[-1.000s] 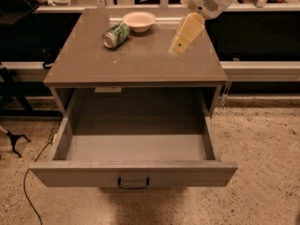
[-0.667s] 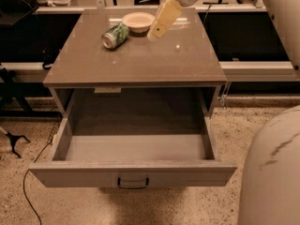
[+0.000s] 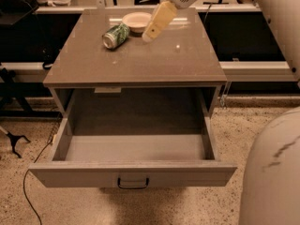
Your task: Place green can into top drawer
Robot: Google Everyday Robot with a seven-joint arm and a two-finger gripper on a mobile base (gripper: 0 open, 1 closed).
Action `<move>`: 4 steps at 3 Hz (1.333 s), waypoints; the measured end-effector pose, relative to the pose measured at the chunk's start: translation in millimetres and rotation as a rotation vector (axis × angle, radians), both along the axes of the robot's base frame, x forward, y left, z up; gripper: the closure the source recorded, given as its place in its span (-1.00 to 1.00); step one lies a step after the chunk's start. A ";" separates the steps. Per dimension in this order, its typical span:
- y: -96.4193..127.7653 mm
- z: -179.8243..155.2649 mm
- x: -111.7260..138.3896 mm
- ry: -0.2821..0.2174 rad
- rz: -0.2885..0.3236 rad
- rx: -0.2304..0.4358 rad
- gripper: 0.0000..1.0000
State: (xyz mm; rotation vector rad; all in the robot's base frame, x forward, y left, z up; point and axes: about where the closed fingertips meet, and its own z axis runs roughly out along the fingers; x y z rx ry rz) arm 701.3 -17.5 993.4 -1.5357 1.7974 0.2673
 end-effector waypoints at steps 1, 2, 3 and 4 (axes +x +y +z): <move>33.1 -15.0 29.9 -0.023 -0.063 0.038 -1.00; 66.8 -35.1 62.5 -0.051 -0.059 -0.037 -1.00; 94.9 -51.0 85.1 -0.059 -0.046 -0.153 -1.00; 116.2 -61.6 100.2 -0.060 -0.033 -0.211 -1.00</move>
Offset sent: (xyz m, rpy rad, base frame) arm 0.0998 0.1131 -0.0481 -0.1860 -0.0599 -0.0166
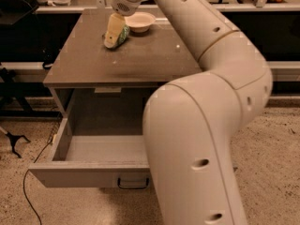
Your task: Place green can into top drawer
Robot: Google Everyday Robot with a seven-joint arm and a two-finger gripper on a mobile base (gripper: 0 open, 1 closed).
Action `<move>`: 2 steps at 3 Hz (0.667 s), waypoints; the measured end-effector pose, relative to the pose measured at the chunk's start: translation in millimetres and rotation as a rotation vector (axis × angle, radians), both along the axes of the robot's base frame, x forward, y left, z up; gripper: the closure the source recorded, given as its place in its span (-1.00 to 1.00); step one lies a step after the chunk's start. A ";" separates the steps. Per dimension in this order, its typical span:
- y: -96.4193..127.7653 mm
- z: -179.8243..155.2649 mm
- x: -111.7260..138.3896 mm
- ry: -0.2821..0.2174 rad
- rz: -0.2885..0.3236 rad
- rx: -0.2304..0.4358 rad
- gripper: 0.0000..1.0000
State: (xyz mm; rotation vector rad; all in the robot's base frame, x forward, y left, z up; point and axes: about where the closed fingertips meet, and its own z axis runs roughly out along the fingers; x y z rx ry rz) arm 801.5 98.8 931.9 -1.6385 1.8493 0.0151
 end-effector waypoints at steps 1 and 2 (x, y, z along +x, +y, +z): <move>20.1 -17.2 12.8 0.036 -0.025 0.029 -1.00; 29.9 -26.3 23.9 0.068 -0.109 0.123 -1.00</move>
Offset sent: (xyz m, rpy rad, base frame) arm 0.0330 0.0374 -0.0308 0.2489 0.0969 -0.2252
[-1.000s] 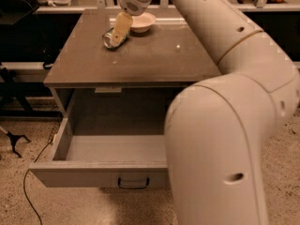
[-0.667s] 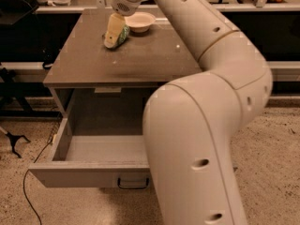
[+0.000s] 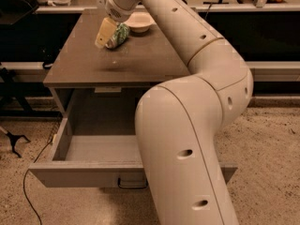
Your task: Place green can into top drawer
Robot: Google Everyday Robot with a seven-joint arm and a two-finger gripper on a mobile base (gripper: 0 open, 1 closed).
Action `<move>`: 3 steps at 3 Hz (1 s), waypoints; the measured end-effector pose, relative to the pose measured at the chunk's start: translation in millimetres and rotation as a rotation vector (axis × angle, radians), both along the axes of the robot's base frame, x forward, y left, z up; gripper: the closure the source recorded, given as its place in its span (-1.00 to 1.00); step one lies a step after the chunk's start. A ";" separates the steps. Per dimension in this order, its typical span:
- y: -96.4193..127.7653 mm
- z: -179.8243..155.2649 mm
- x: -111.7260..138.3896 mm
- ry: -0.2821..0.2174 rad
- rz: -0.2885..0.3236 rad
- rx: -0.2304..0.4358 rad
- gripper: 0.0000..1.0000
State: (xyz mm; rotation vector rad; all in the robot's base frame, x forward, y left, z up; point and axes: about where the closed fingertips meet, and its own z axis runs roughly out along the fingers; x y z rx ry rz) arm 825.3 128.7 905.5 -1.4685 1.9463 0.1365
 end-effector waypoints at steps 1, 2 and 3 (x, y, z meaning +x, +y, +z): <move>5.3 -0.4 9.4 0.008 -0.125 0.071 -1.00; 10.0 -8.4 11.5 0.030 -0.239 0.137 -1.00; 14.5 -21.8 9.2 0.061 -0.312 0.177 -1.00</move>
Offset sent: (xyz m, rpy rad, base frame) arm -0.0024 0.0132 -0.0214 0.2373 0.0542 -0.4093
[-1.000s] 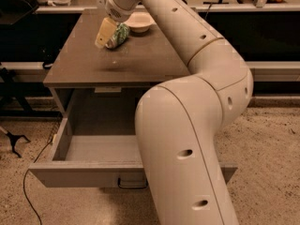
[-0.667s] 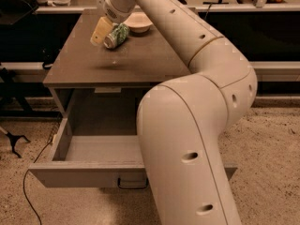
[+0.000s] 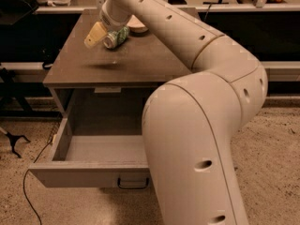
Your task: Place green can into top drawer
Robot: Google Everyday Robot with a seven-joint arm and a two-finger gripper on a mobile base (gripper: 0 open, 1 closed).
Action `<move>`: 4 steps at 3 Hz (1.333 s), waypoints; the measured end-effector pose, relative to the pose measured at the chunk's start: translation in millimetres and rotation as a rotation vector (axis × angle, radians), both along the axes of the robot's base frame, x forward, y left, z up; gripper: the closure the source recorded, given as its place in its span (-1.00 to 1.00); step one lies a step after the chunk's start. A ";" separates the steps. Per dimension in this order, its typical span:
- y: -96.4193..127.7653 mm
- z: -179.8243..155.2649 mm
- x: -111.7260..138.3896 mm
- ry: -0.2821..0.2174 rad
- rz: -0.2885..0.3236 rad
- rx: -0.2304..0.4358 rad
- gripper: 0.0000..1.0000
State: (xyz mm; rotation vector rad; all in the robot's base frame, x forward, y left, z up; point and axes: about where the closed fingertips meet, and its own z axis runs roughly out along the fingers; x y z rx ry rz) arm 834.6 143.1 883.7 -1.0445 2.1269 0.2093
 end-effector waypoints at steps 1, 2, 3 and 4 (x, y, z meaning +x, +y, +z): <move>0.0 0.0 0.0 0.000 0.000 0.000 -1.00; -0.6 -4.0 8.3 -0.021 -0.039 0.022 -1.00; -8.8 -6.4 24.7 -0.068 -0.138 0.057 -1.00; -11.1 -10.9 35.4 -0.077 -0.229 0.119 -1.00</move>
Offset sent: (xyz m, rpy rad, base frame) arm 0.0183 -0.0055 -0.0058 0.0641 -0.0660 -0.1118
